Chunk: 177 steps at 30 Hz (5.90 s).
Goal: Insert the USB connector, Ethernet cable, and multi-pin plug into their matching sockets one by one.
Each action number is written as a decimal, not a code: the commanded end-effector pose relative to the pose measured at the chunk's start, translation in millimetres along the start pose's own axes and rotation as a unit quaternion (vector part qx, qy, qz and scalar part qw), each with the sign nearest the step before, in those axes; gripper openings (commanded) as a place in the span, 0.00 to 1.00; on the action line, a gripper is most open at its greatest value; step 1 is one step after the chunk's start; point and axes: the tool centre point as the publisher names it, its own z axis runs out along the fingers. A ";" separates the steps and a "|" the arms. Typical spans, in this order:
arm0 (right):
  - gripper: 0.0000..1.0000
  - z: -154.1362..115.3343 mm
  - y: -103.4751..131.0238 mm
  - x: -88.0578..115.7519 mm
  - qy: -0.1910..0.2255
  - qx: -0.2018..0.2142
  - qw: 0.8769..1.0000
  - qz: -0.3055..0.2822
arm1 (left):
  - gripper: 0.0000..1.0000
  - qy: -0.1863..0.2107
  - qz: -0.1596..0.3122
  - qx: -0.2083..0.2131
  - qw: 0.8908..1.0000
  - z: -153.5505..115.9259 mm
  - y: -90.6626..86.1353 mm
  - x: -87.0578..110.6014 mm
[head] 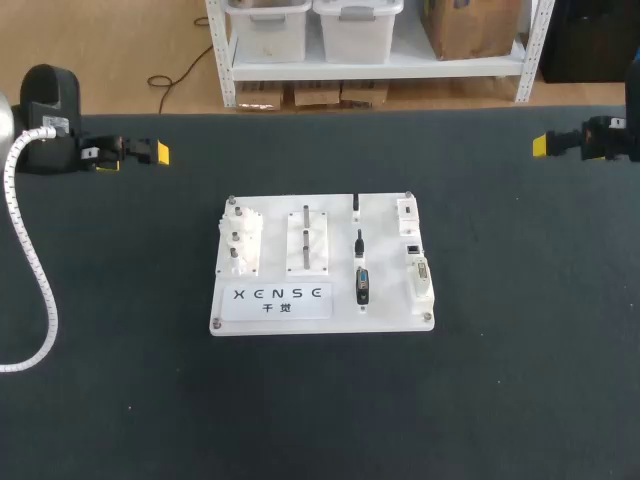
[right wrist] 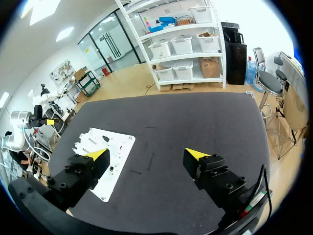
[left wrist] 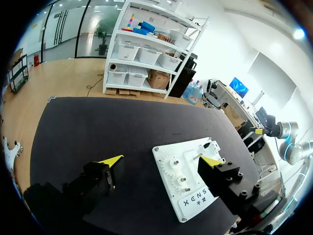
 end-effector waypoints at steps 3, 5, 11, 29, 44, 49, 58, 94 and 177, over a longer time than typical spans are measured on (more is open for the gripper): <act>1.00 0.2 0.0 0.1 0.000 0.000 1.000 0.000 | 1.00 0.000 0.000 0.000 1.000 0.0 0.0 0.0; 1.00 0.2 0.0 0.1 0.000 0.000 1.000 0.000 | 1.00 0.000 0.000 0.000 1.000 0.0 0.0 0.0; 1.00 0.2 0.0 0.1 0.000 0.000 1.000 0.000 | 1.00 0.000 0.000 0.000 1.000 0.0 0.0 0.0; 1.00 0.2 0.0 0.1 0.000 0.000 1.000 0.000 | 1.00 0.000 0.000 0.000 1.000 0.0 0.0 0.0; 1.00 0.2 0.0 0.1 0.000 0.000 1.000 0.000 | 1.00 0.000 0.000 0.000 1.000 0.0 0.0 0.0; 1.00 0.2 0.0 0.1 0.000 0.000 1.000 0.000 | 1.00 0.000 0.000 0.000 1.000 0.0 0.0 0.0; 1.00 0.2 0.0 0.1 0.000 0.000 1.000 0.000 | 1.00 0.000 0.000 0.000 1.000 0.0 0.0 0.0; 1.00 155.2 161.9 2.1 0.161 0.196 0.967 -0.026 | 1.00 0.000 0.000 0.000 1.000 0.0 0.0 0.0; 0.41 234.3 146.0 50.0 0.281 0.274 0.912 0.116 | 1.00 0.000 0.000 0.000 1.000 0.0 0.0 0.0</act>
